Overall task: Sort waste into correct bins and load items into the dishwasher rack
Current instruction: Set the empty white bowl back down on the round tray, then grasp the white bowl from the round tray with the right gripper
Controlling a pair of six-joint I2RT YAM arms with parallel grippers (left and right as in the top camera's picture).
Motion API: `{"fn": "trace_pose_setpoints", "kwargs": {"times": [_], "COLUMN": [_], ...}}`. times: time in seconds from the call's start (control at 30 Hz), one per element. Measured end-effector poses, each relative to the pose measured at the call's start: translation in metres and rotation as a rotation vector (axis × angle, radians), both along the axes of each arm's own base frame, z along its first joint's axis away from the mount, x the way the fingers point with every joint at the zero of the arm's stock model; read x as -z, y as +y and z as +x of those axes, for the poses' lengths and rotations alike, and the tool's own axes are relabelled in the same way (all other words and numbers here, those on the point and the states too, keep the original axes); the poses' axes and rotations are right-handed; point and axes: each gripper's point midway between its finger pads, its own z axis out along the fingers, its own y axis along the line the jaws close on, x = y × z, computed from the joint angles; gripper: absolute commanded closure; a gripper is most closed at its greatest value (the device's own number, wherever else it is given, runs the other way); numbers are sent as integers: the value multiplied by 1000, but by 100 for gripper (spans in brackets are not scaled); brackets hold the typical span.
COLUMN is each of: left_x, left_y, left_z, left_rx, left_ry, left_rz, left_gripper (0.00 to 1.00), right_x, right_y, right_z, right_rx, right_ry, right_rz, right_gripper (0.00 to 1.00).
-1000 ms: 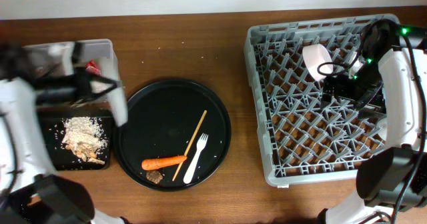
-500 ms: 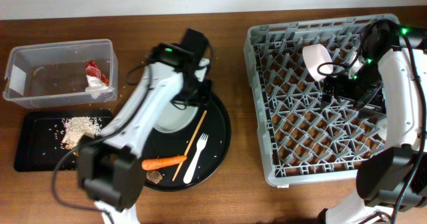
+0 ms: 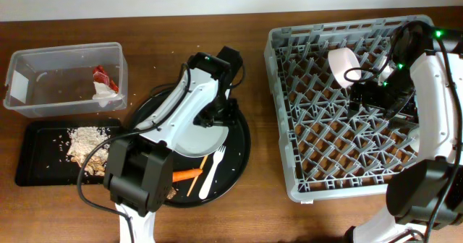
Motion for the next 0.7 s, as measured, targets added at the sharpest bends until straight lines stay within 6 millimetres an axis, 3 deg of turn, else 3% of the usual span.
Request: {"fn": "trace_pose_setpoints", "kwargs": {"times": [0.1,0.27,0.37,0.47,0.53,0.63,0.7], "left_x": [-17,-94,-145,-167,-170,-170,-170], "left_y": [28,135,211,245,266,280,281], "left_z": [-2,5,-7,-21,-29,-34,-35], "left_rx": [-49,-301,-511,-616,-689,-735,-740], "left_ry": [23,-114,-260,-324,-330,-323,-323], "left_rz": [35,45,49,54,64,73,73], "left_gripper": [28,20,6,3,1,1,1], "right_x": [0,-1,-1,-3,-6,-12,-12], "right_y": [1,14,41,90,146,221,260], "right_z": [0,9,22,43,52,58,48], "right_rx": [0,-27,-108,-247,-401,-559,-619], "right_ry": [-1,-41,-89,-182,-258,-379,-404], "right_rz": [7,72,96,111,134,153,177], "right_gripper": [1,1,1,1,1,1,1]}}
